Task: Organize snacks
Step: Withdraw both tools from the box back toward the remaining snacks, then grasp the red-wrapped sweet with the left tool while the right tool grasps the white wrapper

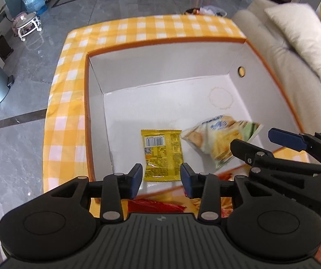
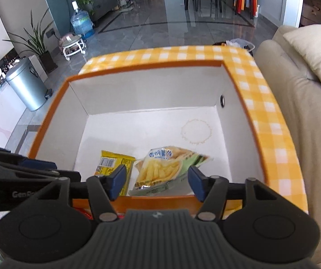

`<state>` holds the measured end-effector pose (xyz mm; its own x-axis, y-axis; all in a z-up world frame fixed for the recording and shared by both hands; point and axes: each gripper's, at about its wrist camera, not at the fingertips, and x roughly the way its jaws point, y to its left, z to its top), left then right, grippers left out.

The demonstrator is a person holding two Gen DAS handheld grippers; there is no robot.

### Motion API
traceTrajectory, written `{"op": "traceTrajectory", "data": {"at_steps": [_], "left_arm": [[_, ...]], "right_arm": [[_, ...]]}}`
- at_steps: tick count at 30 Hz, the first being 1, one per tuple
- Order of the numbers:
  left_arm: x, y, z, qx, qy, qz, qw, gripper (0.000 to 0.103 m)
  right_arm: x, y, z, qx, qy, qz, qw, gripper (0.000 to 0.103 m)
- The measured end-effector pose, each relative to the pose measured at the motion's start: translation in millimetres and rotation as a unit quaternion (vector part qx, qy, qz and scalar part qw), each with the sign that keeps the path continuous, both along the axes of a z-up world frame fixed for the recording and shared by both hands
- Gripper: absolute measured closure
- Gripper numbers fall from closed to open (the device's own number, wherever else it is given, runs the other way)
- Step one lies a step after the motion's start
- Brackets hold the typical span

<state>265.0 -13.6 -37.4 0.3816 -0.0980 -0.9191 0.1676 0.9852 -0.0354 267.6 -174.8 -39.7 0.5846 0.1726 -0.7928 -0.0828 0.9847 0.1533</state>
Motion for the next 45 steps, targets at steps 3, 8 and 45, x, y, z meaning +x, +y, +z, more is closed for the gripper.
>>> {"op": "traceTrajectory", "data": {"at_steps": [3,8,45], "left_arm": [[-12.8,1.9,11.4,-0.006,-0.022,0.006,0.9997,0.053],[-38.8,4.8,29.9,-0.023,-0.054,0.012,0.9982,0.052],[-216.1,22.0,6.2,-0.112,-0.049,0.009,0.9925,0.049]], "right_arm": [[-10.0,-4.1,14.7,0.000,-0.016,-0.002,1.000,0.039],[-27.8,-8.6,37.5,-0.001,-0.036,-0.003,0.999,0.033],[-216.5,-51.0,32.8,0.037,-0.029,-0.008,0.999,0.028]]}}
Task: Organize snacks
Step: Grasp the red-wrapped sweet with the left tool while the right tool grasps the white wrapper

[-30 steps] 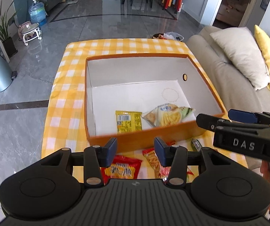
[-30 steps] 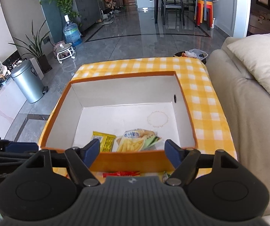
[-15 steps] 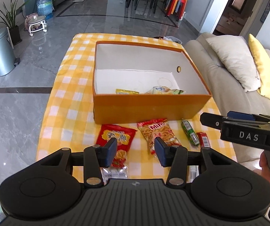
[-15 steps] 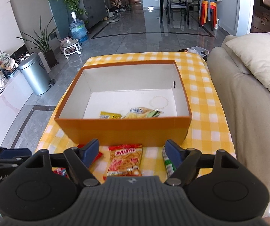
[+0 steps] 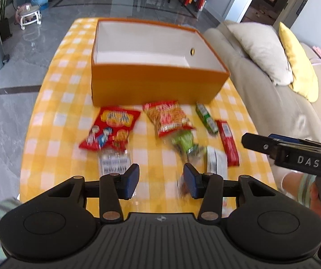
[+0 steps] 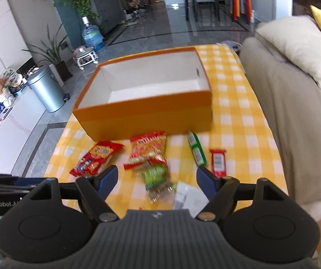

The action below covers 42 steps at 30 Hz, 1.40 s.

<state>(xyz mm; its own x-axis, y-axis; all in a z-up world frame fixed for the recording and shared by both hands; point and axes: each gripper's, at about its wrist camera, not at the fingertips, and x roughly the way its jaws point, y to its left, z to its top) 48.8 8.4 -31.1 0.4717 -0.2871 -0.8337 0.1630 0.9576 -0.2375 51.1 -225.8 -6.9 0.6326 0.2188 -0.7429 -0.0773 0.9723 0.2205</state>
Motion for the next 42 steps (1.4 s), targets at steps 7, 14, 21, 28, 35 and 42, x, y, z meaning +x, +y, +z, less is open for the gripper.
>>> {"op": "traceTrajectory", "data": {"at_steps": [7,14,21,28,35,42], "left_arm": [[-8.9,0.7,-12.8,0.025,0.028,0.007,0.9993,0.049],[-7.7,-5.7,-12.9,0.005,0.028,-0.002,0.9996,0.047],[0.2,-48.3,-32.0,-0.023,0.037,-0.065,0.9970,0.047],[13.7,-74.5,-64.1,-0.010,0.060,-0.089,0.9942,0.047],[26.1,-76.2,-86.9,0.001,0.080,-0.074,0.9941,0.047],[35.0,-77.7,-99.3,0.005,0.091,-0.076,0.9929,0.045]], "right_arm": [[-26.3,-6.7,-19.5,-0.007,0.033,-0.028,0.999,0.028],[-33.7,-10.0,-37.8,0.001,0.074,-0.038,0.997,0.030],[-23.7,-24.8,-54.7,0.010,0.122,-0.070,0.990,0.045],[-15.4,-37.4,-67.9,0.028,0.151,-0.095,0.984,0.050],[-2.3,-47.9,-84.7,0.062,0.179,-0.115,0.975,0.054],[12.4,-38.9,-96.4,0.080,0.190,-0.106,0.973,0.054]]}}
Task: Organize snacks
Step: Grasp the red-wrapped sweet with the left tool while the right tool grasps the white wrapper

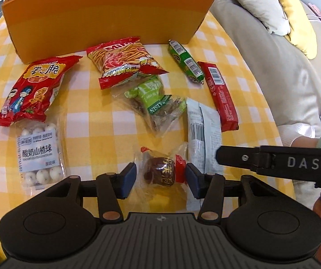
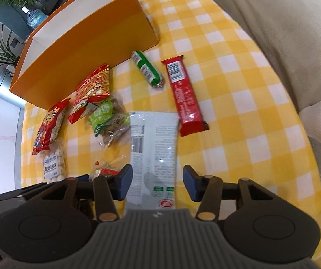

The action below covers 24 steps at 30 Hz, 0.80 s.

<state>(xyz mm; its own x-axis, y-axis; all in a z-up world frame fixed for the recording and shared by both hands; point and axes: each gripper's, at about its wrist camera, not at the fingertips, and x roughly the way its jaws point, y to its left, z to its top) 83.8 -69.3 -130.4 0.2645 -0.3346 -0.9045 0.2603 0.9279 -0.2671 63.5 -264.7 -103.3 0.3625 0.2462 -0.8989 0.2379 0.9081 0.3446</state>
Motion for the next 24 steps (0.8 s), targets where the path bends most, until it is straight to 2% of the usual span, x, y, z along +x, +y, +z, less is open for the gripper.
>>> {"op": "traceTrajectory", "data": {"at_steps": [4,6,12,15,20,24], "left_arm": [[3.0,-1.9,-1.3,0.000,-0.002,-0.008,1.0000,0.044],[3.0,-4.6,-1.3,0.010,-0.005,-0.016,0.9998,0.039],[3.9,-15.7,0.1,0.038,-0.001,-0.041,0.9984,0.039],[4.5,-21.2,0.7,0.052,0.001,-0.058,0.9970,0.038],[3.1,-23.9,-2.8,0.052,0.009,-0.067,0.9963,0.037],[2.9,-20.8,-6.4,0.047,0.013,-0.056,0.9972,0.037]], "right_arm": [[9.4,3.8,-5.3,0.005,0.000,-0.001,1.000,0.053],[12.7,5.1,-7.6,0.002,0.001,0.001,1.000,0.050],[20.8,11.5,-16.5,-0.001,0.015,0.014,1.000,0.048],[23.2,14.1,-23.0,-0.001,0.027,0.019,0.999,0.041],[25.8,17.2,-30.5,-0.003,0.038,0.022,0.999,0.040],[27.5,18.7,-30.9,0.001,0.036,0.022,0.999,0.039]]}}
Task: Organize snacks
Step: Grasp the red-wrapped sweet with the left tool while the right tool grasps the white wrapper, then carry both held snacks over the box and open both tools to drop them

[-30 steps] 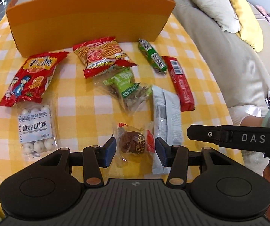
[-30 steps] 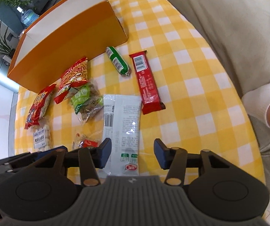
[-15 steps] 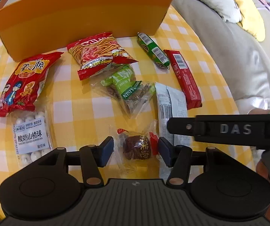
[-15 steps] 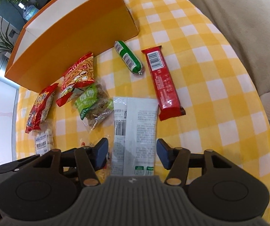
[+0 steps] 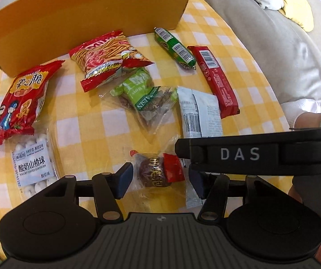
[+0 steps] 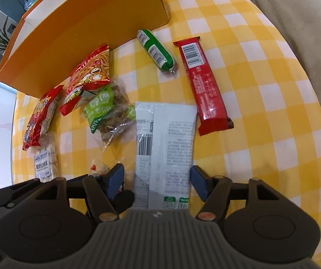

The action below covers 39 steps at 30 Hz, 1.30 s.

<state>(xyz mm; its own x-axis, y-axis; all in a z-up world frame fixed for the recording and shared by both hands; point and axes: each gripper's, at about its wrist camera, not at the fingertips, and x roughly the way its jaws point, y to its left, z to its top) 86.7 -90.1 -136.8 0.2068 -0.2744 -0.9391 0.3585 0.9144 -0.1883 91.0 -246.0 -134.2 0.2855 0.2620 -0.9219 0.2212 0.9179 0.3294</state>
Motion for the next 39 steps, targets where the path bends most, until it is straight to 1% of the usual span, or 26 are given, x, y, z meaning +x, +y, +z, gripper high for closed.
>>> {"op": "traceTrajectory", "data": {"at_steps": [2,4,6,8,11,14,16,18,19,20,21,23,24,28,33,34,35,39], "left_arm": [[0.0,2.4,-2.6,0.001,0.004,0.005,1.0000,0.039],[-0.6,7.1,-3.7,-0.008,0.006,0.016,0.9998,0.045],[-0.3,10.9,-4.4,-0.014,0.009,0.025,0.9996,0.052],[-0.5,14.6,-4.3,-0.015,0.010,0.032,0.9993,0.057],[-1.2,18.3,-2.6,-0.012,0.009,0.043,0.9990,0.060],[-1.2,21.4,0.0,0.002,0.006,0.056,0.9984,0.061],[-0.5,23.7,2.4,0.010,0.006,0.062,0.9980,0.061],[-0.9,27.2,5.5,0.011,0.004,0.067,0.9977,0.061],[-0.9,28.6,7.0,0.009,0.003,0.071,0.9974,0.061],[-1.0,29.2,7.5,0.009,0.003,0.070,0.9975,0.061],[-1.5,28.6,7.9,0.010,0.002,0.070,0.9975,0.061],[-2.8,28.7,8.9,0.011,0.000,0.071,0.9974,0.061],[-3.2,29.4,9.6,0.010,0.000,0.074,0.9972,0.061],[-6.0,33.2,16.7,0.010,-0.006,0.083,0.9965,0.061],[-7.3,43.1,28.9,-0.006,-0.016,0.100,0.9949,0.061],[-7.4,45.0,30.9,-0.008,-0.017,0.104,0.9944,0.061],[-7.7,47.3,33.3,-0.011,-0.019,0.108,0.9939,0.061],[-8.6,53.2,43.3,-0.016,-0.029,0.119,0.9923,0.061]], "right_arm": [[0.2,1.0,0.5,0.006,-0.002,0.001,1.000,0.034],[0.4,1.5,1.2,0.014,-0.003,0.003,1.000,0.030],[0.7,2.6,1.7,0.020,-0.004,0.005,1.000,0.029],[0.6,3.1,2.7,0.028,-0.005,0.005,1.000,0.029],[1.0,5.2,5.5,0.038,-0.002,0.005,0.999,0.029],[0.3,8.9,5.0,0.034,-0.003,0.016,0.999,0.030],[0.3,9.6,0.9,0.027,0.005,0.020,0.999,0.031],[0.0,8.6,-3.3,0.021,0.008,0.018,1.000,0.031],[0.3,8.3,-3.5,0.021,0.007,0.018,1.000,0.034],[0.9,8.4,-3.2,0.016,0.006,0.021,1.000,0.040],[1.1,9.6,-2.5,0.007,0.003,0.025,1.000,0.044],[1.4,10.8,-2.6,-0.005,0.000,0.029,1.000,0.063],[1.6,11.3,-2.3,-0.014,-0.001,0.033,0.999,0.065],[1.0,9.7,-2.3,-0.014,-0.004,0.039,0.999,0.069],[-1.2,4.6,3.8,-0.013,-0.010,0.033,0.999,0.072],[-2.0,3.6,6.7,-0.009,-0.014,0.032,0.999,0.073],[-3.1,2.6,10.1,-0.005,-0.016,0.030,0.999,0.080],[-8.1,-6.4,22.0,0.031,-0.028,0.013,0.999,0.082]]}}
